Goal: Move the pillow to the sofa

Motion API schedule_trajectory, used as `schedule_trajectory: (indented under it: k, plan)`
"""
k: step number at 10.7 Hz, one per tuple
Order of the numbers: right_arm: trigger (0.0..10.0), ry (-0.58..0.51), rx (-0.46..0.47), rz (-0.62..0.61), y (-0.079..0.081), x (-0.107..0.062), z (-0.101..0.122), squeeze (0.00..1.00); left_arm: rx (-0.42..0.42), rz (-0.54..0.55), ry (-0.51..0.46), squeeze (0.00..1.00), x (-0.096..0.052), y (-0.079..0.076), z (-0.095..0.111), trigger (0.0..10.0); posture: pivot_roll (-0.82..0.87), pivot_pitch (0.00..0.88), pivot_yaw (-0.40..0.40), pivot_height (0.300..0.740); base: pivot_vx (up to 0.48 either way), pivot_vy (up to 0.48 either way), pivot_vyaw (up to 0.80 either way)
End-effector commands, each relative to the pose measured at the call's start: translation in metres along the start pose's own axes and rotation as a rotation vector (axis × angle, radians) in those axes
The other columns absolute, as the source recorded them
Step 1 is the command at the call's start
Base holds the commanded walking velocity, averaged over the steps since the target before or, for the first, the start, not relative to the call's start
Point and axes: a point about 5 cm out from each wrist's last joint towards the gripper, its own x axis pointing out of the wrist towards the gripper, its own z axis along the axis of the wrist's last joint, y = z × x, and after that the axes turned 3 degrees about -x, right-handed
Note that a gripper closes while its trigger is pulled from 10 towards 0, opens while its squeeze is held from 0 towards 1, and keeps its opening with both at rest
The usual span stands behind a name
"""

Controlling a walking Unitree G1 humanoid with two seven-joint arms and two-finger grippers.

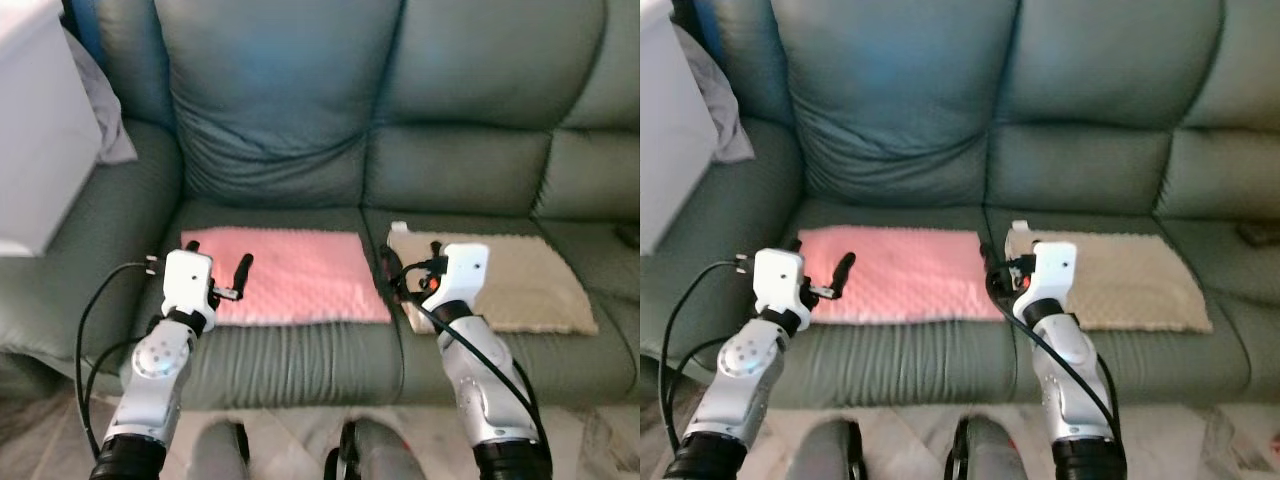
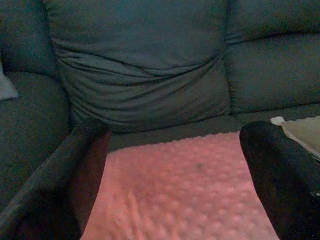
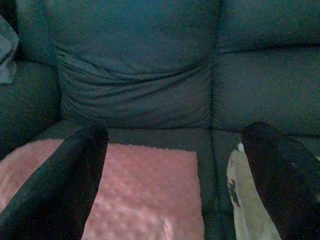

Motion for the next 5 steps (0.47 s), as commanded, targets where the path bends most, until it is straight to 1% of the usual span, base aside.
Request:
schedule_trajectory:
  k: [1, 3, 4, 5]
  plan:
    - [10.0, -0.019, -0.008, 0.002, -0.002, 0.004, 0.005, 0.0, 0.0, 0.003, 0.018, 0.0, 0.001, -0.002, -0.004, 10.0, -0.01, 0.0, -0.085, 0.74, 0.0, 0.0, 0.0]
    - [10.0, -0.038, -0.019, 0.018, -0.002, 0.01, 0.01, 0.0, 0.005, 0.01, 0.005, 0.0, 0.012, -0.001, 0.001, 10.0, -0.02, 0.0, -0.086, 0.74, 0.0, 0.0, 0.0]
    - [10.0, -0.037, -0.029, 0.012, -0.006, 0.011, 0.011, 0.0, 0.01, 0.009, -0.001, 0.0, 0.015, 0.001, 0.004, 10.0, -0.03, 0.0, -0.083, 0.74, 0.0, 0.0, 0.0]
    - [10.0, -0.036, -0.043, 0.011, -0.008, 0.01, 0.011, 0.0, 0.008, 0.015, 0.005, 0.0, 0.015, 0.002, 0.003, 10.0, -0.04, 0.0, -0.076, 0.74, 0.0, 0.0, 0.0]
